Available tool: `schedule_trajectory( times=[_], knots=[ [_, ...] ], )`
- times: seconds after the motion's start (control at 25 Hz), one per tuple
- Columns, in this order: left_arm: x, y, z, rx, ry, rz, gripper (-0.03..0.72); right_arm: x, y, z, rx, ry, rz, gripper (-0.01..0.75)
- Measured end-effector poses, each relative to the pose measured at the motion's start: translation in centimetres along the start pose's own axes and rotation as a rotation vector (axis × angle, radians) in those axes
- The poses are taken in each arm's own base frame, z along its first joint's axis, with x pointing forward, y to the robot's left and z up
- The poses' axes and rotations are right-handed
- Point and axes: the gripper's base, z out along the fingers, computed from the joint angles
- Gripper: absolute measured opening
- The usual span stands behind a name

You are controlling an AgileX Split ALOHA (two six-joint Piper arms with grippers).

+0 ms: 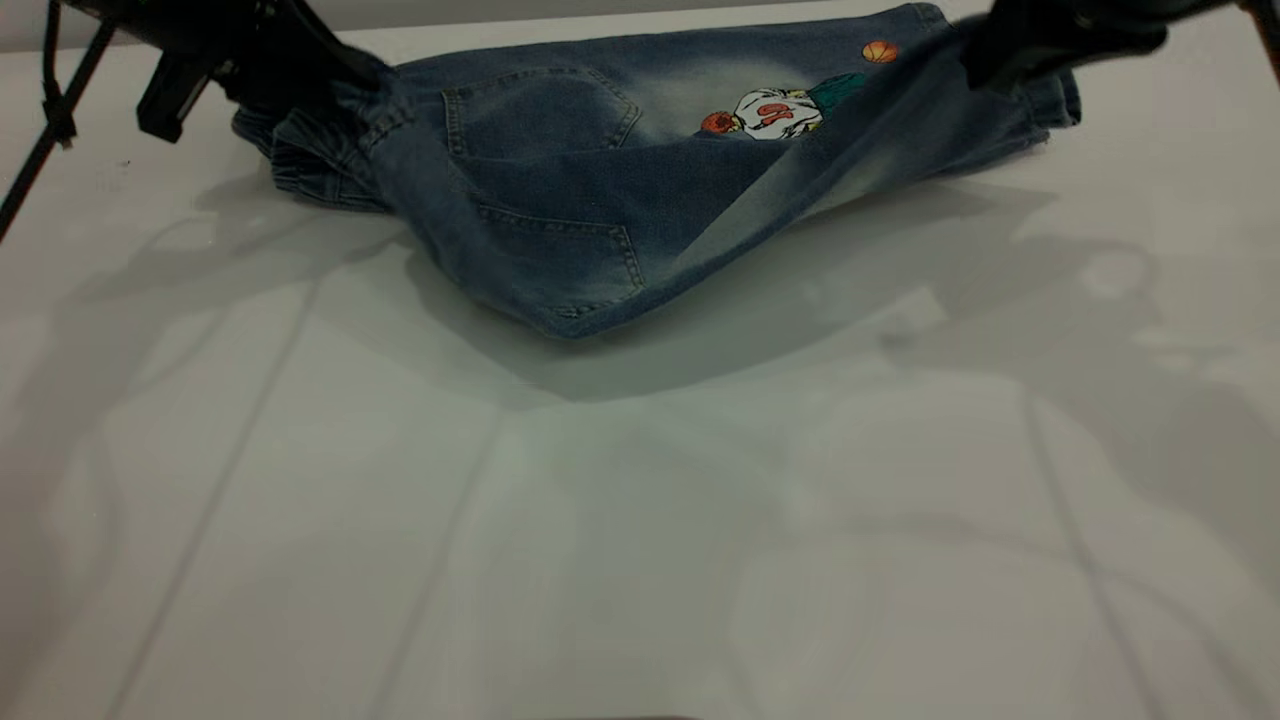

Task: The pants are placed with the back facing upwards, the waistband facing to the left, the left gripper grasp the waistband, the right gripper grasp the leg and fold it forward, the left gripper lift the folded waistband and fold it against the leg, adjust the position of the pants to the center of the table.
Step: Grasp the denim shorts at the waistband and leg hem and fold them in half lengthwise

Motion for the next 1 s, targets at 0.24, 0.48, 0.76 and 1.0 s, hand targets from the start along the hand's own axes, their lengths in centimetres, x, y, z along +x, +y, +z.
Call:
schedule_trajectory(
  times=[0.24, 0.48, 0.76, 1.0],
  knots=[
    [-0.6, -0.5, 0.0, 0.061, -0.065, -0.127, 0.084, -1.8, 0.3, 2.0, -0.016, 0.029, 0.011, 0.033],
    [-1.3, -0.7, -0.1, 0.096, -0.138, -0.236, 0.084, -5.0, -1.8, 2.7, -0.011, 0.016, 0.086, 0.033],
    [-2.4, -0.6, -0.3, 0.122, -0.247, -0.38, 0.085, -8.0, -4.9, 2.7, -0.001, -0.061, 0.2, 0.033],
    [-3.1, -0.1, -0.5, 0.094, -0.338, -0.444, 0.085, -8.7, -5.3, 5.6, -0.027, -0.059, 0.241, 0.033]
  ],
)
